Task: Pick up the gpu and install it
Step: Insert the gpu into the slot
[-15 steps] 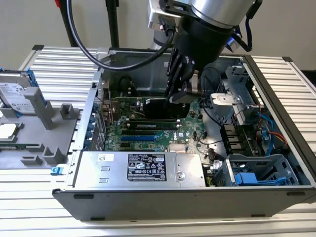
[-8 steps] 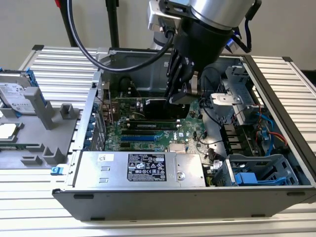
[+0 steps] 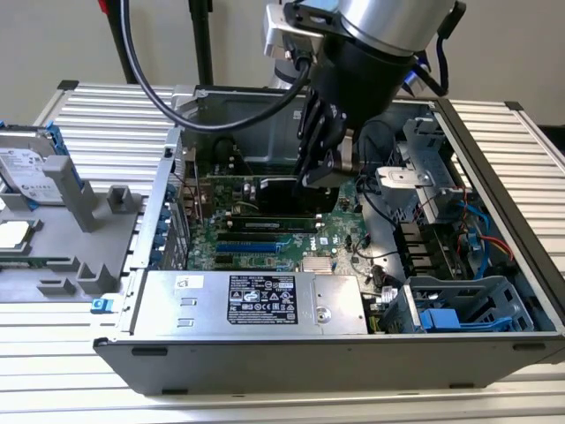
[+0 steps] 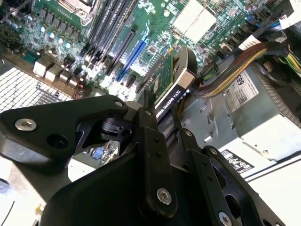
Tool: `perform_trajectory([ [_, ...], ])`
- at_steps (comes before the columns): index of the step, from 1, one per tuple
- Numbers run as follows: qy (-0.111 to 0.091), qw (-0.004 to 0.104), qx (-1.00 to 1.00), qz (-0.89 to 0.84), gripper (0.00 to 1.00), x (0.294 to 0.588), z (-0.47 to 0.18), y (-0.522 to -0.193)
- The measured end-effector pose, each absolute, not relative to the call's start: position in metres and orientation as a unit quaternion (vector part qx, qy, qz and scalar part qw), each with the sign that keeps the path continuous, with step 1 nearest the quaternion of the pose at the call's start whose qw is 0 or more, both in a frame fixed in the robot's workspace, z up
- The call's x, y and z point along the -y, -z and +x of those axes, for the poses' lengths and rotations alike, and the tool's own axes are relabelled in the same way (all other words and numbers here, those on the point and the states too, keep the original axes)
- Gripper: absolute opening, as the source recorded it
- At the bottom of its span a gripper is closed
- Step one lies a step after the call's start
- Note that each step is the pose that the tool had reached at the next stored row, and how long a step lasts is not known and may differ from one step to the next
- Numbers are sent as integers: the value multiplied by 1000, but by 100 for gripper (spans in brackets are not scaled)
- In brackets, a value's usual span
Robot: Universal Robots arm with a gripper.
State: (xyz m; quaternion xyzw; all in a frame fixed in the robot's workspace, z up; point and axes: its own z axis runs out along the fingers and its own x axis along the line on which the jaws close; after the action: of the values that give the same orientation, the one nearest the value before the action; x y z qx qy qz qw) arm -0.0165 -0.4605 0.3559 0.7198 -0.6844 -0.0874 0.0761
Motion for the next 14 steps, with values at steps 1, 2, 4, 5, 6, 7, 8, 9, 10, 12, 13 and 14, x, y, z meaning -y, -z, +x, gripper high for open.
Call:
perform_trajectory([
  [1, 87, 76, 684, 720, 0, 460, -16, -356],
  [2, 87, 76, 684, 720, 0, 460, -17, -355],
  [4, 87, 76, 684, 720, 0, 460, -17, -355],
  [5, 87, 76, 684, 720, 0, 460, -17, -354],
  [6, 87, 76, 684, 720, 0, 460, -17, -354],
  [7, 87, 76, 684, 720, 0, 460, -17, -354],
  [8, 87, 76, 684, 720, 0, 460, -17, -353],
  [9, 87, 76, 684, 720, 0, 460, -17, -353],
  [10, 87, 76, 684, 720, 0, 460, -17, -353],
  [12, 87, 76, 684, 720, 0, 460, -17, -352],
  [13, 87, 76, 684, 720, 0, 460, -17, -352],
  [14, 87, 76, 684, 720, 0, 460, -17, -351],
])
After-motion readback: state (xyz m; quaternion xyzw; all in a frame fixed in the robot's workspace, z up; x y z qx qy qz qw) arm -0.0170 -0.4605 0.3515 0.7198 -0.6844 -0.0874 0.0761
